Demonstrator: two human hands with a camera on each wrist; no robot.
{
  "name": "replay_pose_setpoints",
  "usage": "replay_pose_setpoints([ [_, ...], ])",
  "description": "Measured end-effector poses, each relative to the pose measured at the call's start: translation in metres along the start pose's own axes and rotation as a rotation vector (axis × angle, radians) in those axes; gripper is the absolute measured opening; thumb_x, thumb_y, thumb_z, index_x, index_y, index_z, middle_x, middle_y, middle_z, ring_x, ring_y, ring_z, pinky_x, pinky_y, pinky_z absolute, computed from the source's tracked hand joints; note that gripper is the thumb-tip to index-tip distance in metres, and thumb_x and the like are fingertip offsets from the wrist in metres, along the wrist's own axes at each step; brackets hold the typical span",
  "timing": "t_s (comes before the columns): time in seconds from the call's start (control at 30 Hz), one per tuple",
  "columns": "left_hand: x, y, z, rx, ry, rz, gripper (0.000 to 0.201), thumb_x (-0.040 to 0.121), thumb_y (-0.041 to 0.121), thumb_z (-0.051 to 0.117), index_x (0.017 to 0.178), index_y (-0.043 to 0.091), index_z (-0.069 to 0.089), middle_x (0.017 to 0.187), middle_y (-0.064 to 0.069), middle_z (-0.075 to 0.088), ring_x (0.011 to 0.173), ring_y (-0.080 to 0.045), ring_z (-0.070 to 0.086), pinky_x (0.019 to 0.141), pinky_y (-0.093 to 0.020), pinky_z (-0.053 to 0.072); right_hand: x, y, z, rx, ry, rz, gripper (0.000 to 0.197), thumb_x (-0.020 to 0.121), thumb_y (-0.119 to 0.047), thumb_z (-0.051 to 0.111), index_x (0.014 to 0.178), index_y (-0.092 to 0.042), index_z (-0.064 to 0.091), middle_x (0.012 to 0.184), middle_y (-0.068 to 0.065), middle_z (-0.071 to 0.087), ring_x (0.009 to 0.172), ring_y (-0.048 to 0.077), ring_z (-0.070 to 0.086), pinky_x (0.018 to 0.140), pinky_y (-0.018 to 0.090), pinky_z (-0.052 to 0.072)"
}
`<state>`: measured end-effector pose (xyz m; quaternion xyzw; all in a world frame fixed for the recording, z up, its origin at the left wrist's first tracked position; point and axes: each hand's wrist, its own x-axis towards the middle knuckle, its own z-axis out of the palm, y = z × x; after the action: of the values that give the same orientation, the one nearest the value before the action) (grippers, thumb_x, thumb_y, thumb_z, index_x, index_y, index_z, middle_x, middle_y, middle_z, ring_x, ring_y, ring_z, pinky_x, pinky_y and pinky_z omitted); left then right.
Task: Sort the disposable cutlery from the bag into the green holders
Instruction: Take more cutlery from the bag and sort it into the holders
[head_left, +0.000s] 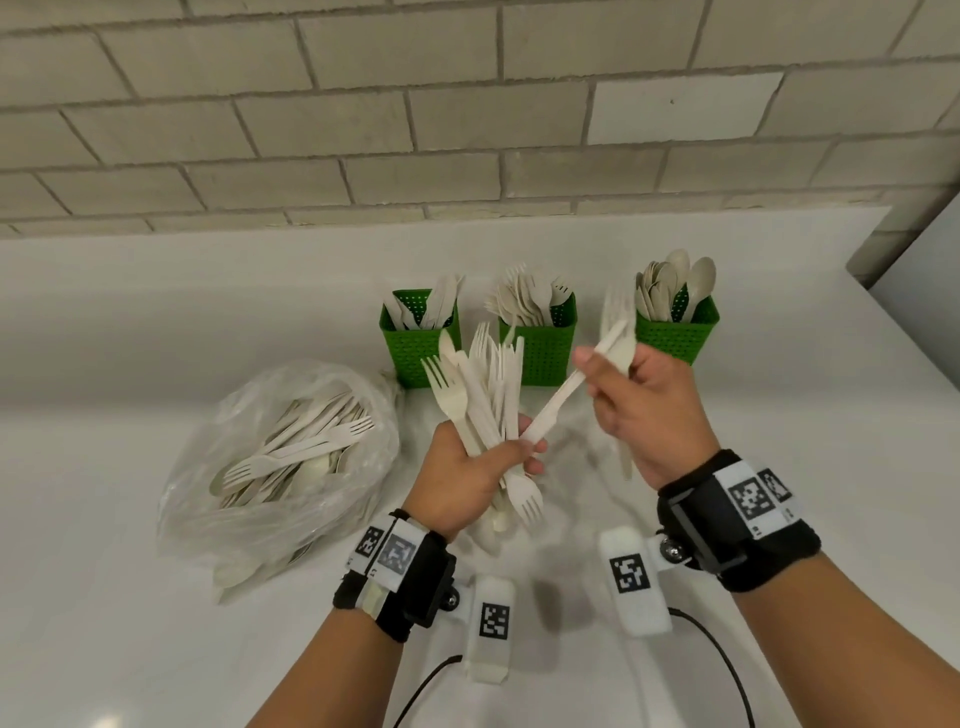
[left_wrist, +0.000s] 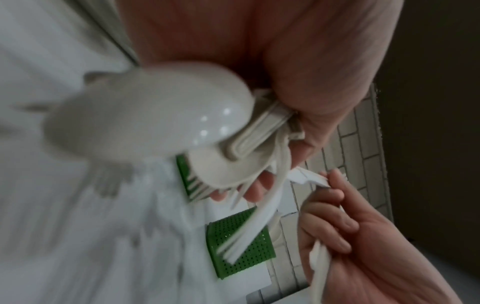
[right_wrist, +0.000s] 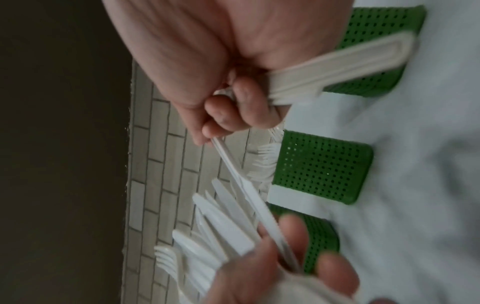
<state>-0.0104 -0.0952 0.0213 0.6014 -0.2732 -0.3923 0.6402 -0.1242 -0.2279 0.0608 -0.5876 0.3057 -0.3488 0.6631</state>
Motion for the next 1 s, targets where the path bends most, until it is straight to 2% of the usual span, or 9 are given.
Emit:
replay_pose_setpoints([
  [0.2,0.005,-0.002,-0.011,-0.072,0.125,-0.023,0.03,0.088,-0.006,0.062,0.07,0.016,0.072,0.068,-0.014,0.067,0.068,-0.029,0.066,0.077,-0.045,0.055,0.007,0.0,-0.02,-0.034,0.1,0.019,0.017,0.075,-0.01,0.08,0.084,-0.013,0.067,0.056,-0.007,0.043,0.044,0.006,0.033,0.041,0.018,0.031],
  [0.3,0.008,-0.001,-0.016,0.044,0.137,0.035,0.017,0.083,0.004,0.065,0.071,0.015,0.068,0.064,-0.008,0.066,0.066,-0.026,0.065,0.075,-0.046,0.055,0.009,-0.002,-0.033,-0.495,0.195,-0.156,0.057,0.059,-0.036,0.09,0.105,-0.016,0.061,0.093,-0.003,0.058,0.081,0.005,0.056,0.069,0.016,0.049],
  [0.4,0.009,0.002,-0.022,0.11,0.088,0.038,0.017,0.085,0.003,0.065,0.076,0.016,0.069,0.068,-0.007,0.07,0.069,-0.025,0.068,0.077,-0.044,0.055,0.002,-0.009,-0.037,-0.996,-0.038,-0.352,0.083,0.048,-0.061,0.084,0.115,-0.018,0.061,0.106,0.0,0.049,0.092,0.015,0.052,0.077,0.035,0.049],
  [0.53,0.006,0.003,-0.016,0.012,0.018,0.02,0.028,0.089,-0.005,0.062,0.075,0.017,0.073,0.071,-0.01,0.07,0.069,-0.029,0.067,0.077,-0.046,0.057,-0.007,0.013,-0.015,-1.424,-0.414,-0.266,0.041,0.076,-0.051,0.074,0.085,-0.012,0.069,0.082,0.0,0.047,0.08,0.024,0.055,0.065,0.032,0.038],
  [0.6,0.005,0.002,-0.014,-0.103,0.023,0.009,0.021,0.089,-0.004,0.063,0.079,0.011,0.072,0.071,-0.013,0.068,0.067,-0.03,0.065,0.075,-0.047,0.057,-0.008,0.031,-0.015,-1.303,-0.415,-0.119,0.042,0.089,-0.046,0.061,0.073,-0.007,0.063,0.073,0.003,0.053,0.074,0.026,0.058,0.062,0.034,0.037],
  [0.7,0.006,0.003,-0.021,-0.224,0.04,-0.014,0.013,0.081,0.005,0.068,0.088,-0.005,0.064,0.072,-0.021,0.066,0.064,-0.03,0.065,0.065,-0.04,0.057,-0.009,0.035,-0.016,-0.665,-0.197,0.152,0.043,0.094,-0.043,0.055,0.063,-0.014,0.054,0.052,-0.005,0.046,0.045,0.011,0.043,0.052,0.029,0.034],
  [0.8,0.003,0.006,-0.021,-0.18,-0.053,-0.038,0.009,0.079,0.008,0.067,0.085,0.001,0.069,0.074,-0.021,0.068,0.064,-0.029,0.066,0.064,-0.038,0.057,-0.01,0.016,0.0,-0.242,-0.159,0.122,0.027,0.09,-0.04,0.061,0.079,-0.016,0.067,0.045,-0.013,0.043,0.039,0.002,0.039,0.044,0.017,0.032],
  [0.93,0.0,0.005,-0.009,-0.155,-0.132,-0.019,0.009,0.083,0.007,0.067,0.09,0.003,0.07,0.079,-0.022,0.069,0.068,-0.03,0.066,0.067,-0.039,0.056,-0.014,0.0,0.025,-0.184,-0.27,-0.043,0.031,0.09,-0.02,0.065,0.072,0.006,0.062,0.051,0.006,0.057,0.049,0.016,0.057,0.049,0.02,0.048],
  [1.0,0.001,0.005,-0.009,-0.184,-0.079,0.007,0.016,0.085,0.009,0.07,0.099,0.0,0.068,0.084,-0.022,0.07,0.069,-0.03,0.067,0.064,-0.037,0.056,-0.011,0.001,0.023,-0.215,-0.171,-0.072,0.023,0.091,-0.01,0.064,0.07,-0.002,0.063,0.048,-0.009,0.056,0.045,0.002,0.051,0.05,0.012,0.042],
])
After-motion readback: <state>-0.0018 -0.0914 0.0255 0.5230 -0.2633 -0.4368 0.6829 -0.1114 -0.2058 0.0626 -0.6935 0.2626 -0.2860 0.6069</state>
